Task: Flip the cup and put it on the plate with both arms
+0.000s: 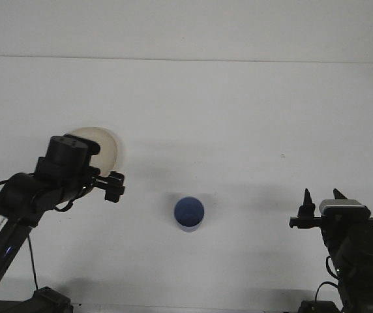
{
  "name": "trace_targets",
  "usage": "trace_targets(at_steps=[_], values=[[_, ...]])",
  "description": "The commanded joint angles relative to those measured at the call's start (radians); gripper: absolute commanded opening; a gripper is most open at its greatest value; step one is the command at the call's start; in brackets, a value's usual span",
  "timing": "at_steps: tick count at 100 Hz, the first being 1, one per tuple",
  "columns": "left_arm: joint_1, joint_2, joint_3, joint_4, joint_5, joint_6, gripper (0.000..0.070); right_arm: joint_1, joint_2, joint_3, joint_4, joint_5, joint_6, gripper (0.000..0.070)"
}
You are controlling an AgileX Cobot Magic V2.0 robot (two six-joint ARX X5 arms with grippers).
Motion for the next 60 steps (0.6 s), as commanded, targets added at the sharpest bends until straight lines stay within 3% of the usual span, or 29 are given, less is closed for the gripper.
trace_targets(at_steps=[1,45,60], values=[[-0.056,0.06,0.044,-0.001,0.002,-0.014,0.0563,0.002,0.003,0.01,0.009,-0.001,0.006,0.0456],[-0.333,0.35,0.143,0.026,0.014,-0.027,0.0563,0.001,0.003,0.01,0.008,-0.001,0.006,0.0456],[-0.371,0.399,0.143,0.043,0.061,-0.027,0.0563,0.001,0.003,0.01,0.008,-0.001,0.006,0.0456]])
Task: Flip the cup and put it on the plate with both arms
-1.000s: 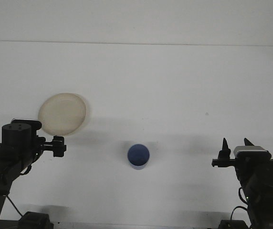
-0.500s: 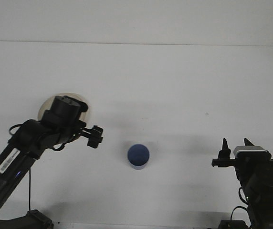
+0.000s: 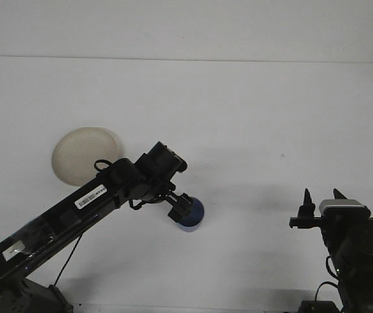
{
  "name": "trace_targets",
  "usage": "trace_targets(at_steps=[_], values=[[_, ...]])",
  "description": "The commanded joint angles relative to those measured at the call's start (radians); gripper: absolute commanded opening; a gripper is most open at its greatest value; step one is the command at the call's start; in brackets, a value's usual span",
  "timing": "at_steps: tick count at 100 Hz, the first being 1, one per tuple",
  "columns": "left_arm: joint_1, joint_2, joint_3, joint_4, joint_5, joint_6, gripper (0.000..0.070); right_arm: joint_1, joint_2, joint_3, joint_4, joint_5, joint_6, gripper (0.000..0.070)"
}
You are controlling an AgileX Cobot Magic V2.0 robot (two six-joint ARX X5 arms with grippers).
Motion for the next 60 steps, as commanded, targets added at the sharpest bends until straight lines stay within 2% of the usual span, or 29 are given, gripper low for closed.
trace_targets(at_steps=[1,44,60], values=[[-0.019,0.034,0.025,0.006,0.013,-0.005,0.0563,0.001,0.003,0.01,0.008,0.0,0.006,0.0456],[-0.026,0.191,0.025,0.029,0.014,-0.002,0.0561,0.001,0.003,0.01,0.008,0.0,0.006,0.0456],[-0.03,0.222,0.025,0.021,0.014,0.003,0.0503,0.002,0.003,0.01,0.008,0.0,0.006,0.0456]])
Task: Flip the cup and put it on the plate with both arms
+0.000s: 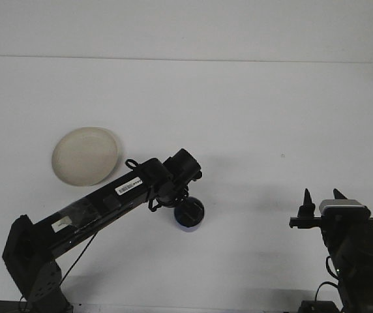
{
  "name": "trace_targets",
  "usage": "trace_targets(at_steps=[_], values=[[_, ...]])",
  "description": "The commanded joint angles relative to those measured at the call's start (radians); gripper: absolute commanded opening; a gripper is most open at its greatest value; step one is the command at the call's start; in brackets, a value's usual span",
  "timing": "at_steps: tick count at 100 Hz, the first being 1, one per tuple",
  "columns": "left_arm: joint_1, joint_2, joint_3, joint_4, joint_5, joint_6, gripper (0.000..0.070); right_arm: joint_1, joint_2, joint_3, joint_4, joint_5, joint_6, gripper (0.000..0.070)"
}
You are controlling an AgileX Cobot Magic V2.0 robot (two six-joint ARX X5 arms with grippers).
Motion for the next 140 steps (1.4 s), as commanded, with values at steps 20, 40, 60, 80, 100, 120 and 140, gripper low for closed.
trace_targets(at_steps=[20,40,60,80,100,120,140], values=[[-0.013,0.043,0.024,-0.009,0.004,0.026,0.0116,0.001,0.003,0.01,0.008,0.0,0.006,0.0456],[-0.024,0.043,0.024,-0.01,0.004,0.058,0.0007,0.001,0.003,0.01,0.008,0.0,0.006,0.0456],[-0.013,0.04,0.071,-0.088,0.002,0.064,0.0007,0.001,0.003,0.01,0.008,0.0,0.006,0.0456],[0.061,-0.01,0.196,-0.151,-0.026,0.082,0.0007,0.001,0.003,0.01,0.008,0.0,0.005,0.0457],[0.211,-0.069,0.287,-0.197,-0.118,0.082,0.0007,0.001,0.003,0.01,0.008,0.0,0.005,0.0456],[0.434,-0.077,0.299,-0.202,-0.135,0.081,0.0007,0.001,0.003,0.01,0.008,0.0,0.005,0.0457],[0.622,-0.074,0.299,-0.193,-0.136,0.074,0.0007,0.001,0.003,0.01,0.008,0.0,0.006,0.0456]])
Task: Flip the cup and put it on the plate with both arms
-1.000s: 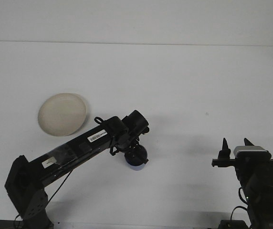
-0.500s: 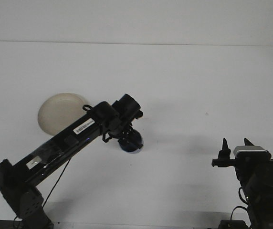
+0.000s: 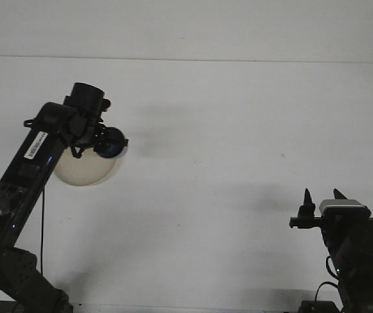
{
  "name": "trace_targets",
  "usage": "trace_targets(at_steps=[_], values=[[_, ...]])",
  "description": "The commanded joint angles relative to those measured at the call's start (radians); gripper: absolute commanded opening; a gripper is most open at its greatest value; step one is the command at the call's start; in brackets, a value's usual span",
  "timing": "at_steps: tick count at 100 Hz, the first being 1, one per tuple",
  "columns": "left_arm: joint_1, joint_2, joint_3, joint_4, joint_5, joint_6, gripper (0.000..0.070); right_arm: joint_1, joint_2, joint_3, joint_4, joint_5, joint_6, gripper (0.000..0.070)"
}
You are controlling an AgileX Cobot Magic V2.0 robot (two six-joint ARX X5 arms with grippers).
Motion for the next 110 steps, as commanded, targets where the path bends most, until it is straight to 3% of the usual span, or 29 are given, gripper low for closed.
trace_targets(at_steps=[1,32,96,102,110], values=[[0.036,0.016,0.019,0.008,-0.002,-0.002,0.0007,0.001,0.003,0.01,0.009,0.0,0.006,0.0457],[0.205,0.058,0.019,0.015,-0.002,-0.017,0.0008,0.001,0.003,0.01,0.009,0.0,0.006,0.0456],[0.24,0.287,0.019,0.003,0.004,-0.022,0.002,0.001,0.003,0.01,0.008,0.0,0.005,0.0456],[0.24,0.294,0.019,0.003,0.01,-0.023,0.008,0.001,0.003,0.01,0.008,0.0,0.005,0.0456],[0.241,0.295,0.019,0.005,0.025,-0.025,0.0277,0.001,0.003,0.01,0.008,0.0,0.005,0.0456]])
